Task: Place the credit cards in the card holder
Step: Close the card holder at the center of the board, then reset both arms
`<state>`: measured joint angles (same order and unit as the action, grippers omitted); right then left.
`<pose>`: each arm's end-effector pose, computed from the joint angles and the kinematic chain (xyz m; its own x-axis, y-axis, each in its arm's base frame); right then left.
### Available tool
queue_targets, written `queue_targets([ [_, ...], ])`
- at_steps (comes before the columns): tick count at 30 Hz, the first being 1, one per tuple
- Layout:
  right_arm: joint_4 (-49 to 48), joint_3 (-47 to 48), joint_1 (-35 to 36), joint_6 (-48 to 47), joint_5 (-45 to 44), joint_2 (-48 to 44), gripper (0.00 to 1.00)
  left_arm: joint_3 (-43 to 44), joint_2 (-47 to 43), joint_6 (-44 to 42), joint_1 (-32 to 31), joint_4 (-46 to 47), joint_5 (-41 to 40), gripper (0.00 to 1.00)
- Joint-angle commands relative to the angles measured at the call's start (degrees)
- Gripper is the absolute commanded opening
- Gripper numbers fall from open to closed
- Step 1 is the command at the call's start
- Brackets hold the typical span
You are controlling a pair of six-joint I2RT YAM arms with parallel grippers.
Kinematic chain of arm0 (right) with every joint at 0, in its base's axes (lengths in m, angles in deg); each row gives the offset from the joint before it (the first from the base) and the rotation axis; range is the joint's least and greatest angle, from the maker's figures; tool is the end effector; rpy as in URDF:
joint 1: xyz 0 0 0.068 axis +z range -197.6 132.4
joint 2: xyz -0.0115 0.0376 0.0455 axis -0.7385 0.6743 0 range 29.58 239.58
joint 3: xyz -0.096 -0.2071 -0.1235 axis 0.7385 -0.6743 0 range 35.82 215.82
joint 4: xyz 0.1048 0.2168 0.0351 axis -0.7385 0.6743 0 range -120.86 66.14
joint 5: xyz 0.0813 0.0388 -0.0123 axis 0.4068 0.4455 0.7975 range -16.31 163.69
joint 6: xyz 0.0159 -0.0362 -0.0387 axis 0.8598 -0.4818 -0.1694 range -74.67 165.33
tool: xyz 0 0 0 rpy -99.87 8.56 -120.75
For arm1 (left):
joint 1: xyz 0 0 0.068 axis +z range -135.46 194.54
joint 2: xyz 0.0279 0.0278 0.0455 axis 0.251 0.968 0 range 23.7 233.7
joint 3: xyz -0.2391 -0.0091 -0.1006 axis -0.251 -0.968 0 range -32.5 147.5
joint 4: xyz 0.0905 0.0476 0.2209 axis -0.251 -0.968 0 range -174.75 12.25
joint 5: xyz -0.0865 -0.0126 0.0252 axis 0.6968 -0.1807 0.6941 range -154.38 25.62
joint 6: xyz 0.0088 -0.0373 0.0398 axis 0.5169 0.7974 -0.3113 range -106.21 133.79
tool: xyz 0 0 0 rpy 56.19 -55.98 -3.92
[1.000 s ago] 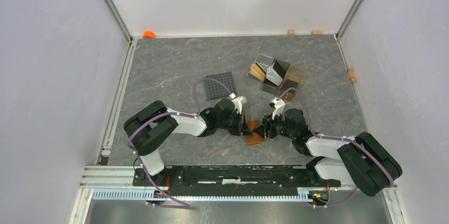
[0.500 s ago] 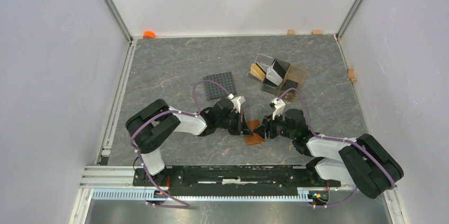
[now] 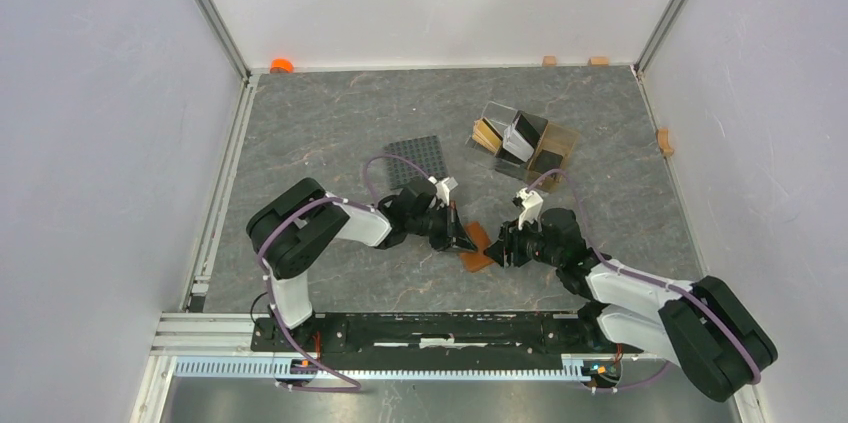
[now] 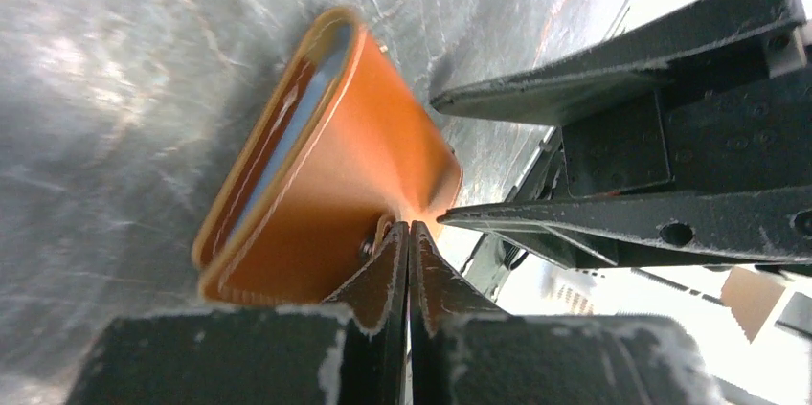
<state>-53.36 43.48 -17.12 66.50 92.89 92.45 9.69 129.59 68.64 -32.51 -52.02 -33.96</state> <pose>0.1455 0.1000 0.1260 -0.6935 -0.0125 -0.7204 -0.5009 0.7270 0.4696 0.2084 -0.2518 0.1130 -0.9798 0.0176 -0.1993 0.1773 0.5383 -0.8239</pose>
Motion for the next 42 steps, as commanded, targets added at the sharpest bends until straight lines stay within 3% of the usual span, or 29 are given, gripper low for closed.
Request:
queue_targets([
  [1, 12.40, 0.11, 0.11, 0.55, -3.84, -2.72, 0.54, -1.71, 3.74, 0.82, 3.50, -10.35, -5.69, 0.02],
  [7, 18.30, 3.50, 0.04, -0.25, -7.40, -6.10, 0.55, -0.74, 5.83, -0.59, 5.12, -10.41, -3.46, 0.02],
  [16, 21.43, 6.86, 0.10, -1.34, -8.33, -5.24, 0.55, -9.17, 8.80, 1.04, 5.82, 8.51, -0.89, 0.02],
  [24, 24.59, 8.55, 0.11, -0.55, -9.51, -6.74, 0.55, -12.17, 14.35, 4.46, 7.38, 18.13, 0.80, 0.02],
  [30, 25.50, 9.87, 0.11, -1.05, -10.01, -7.55, 0.56, -11.98, 11.59, 3.37, 7.50, 20.53, 1.65, 0.03],
  [33, 26.67, 11.58, 0.11, -2.03, -11.20, -7.92, 0.58, -9.15, 5.74, 0.19, 7.50, 16.55, 1.97, 0.27],
  [36, 27.60, 13.58, 0.11, -2.57, -12.76, -8.82, 0.63, -1.79, -1.47, -6.65, 7.46, 4.23, 1.71, 0.52],
  [42, 30.53, 18.70, -0.71, -5.23, -16.87, -8.87, 0.80, 11.40, -13.81, -19.07, 7.66, -18.29, -3.97, 0.82],
])
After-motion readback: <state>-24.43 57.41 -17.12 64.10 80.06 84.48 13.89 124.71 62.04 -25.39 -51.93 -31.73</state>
